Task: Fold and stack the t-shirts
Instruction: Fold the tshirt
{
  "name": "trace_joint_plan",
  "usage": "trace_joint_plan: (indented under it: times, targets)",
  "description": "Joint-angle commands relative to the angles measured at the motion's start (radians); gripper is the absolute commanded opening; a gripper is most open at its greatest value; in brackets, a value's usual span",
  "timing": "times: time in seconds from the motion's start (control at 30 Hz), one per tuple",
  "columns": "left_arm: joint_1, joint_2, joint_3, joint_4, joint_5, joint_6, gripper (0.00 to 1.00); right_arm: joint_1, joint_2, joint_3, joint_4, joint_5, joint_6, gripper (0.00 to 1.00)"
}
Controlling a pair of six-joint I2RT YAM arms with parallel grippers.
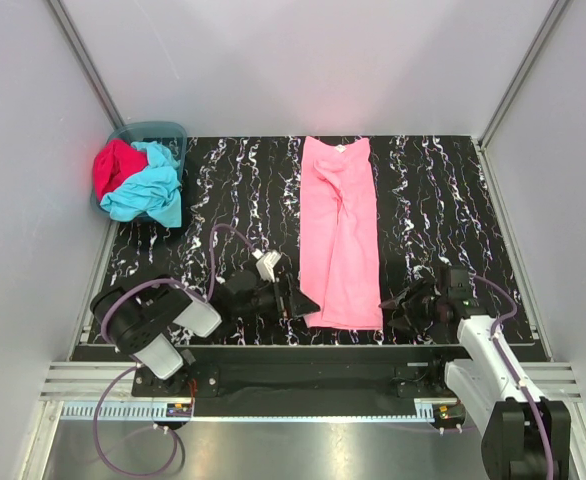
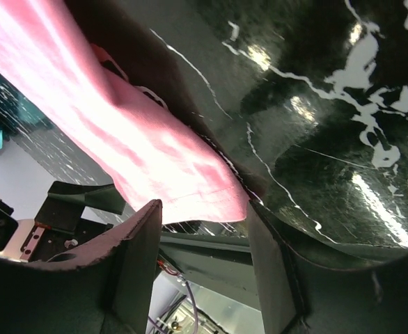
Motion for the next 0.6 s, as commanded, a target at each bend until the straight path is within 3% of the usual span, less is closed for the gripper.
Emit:
trace_joint_plan:
  times: [0.0, 0.37, 0.57]
  targets:
    - [-0.004, 0.01, 0.013, -0.173, -0.007, 0.069, 0.98, -0.004, 0.025, 0.067, 0.025, 0.041, -0.032, 0.59]
    - [-0.003, -0.105, 0.085, -0.53, -0.05, 0.181, 0.99, -0.048, 0.165, 0.126, 0.097, 0.048, -0.085, 0.59]
    - [-0.003, -0.106, 0.076, -0.578, -0.042, 0.198, 0.99, -0.075, 0.203, 0.135, 0.112, 0.035, -0.105, 0.59]
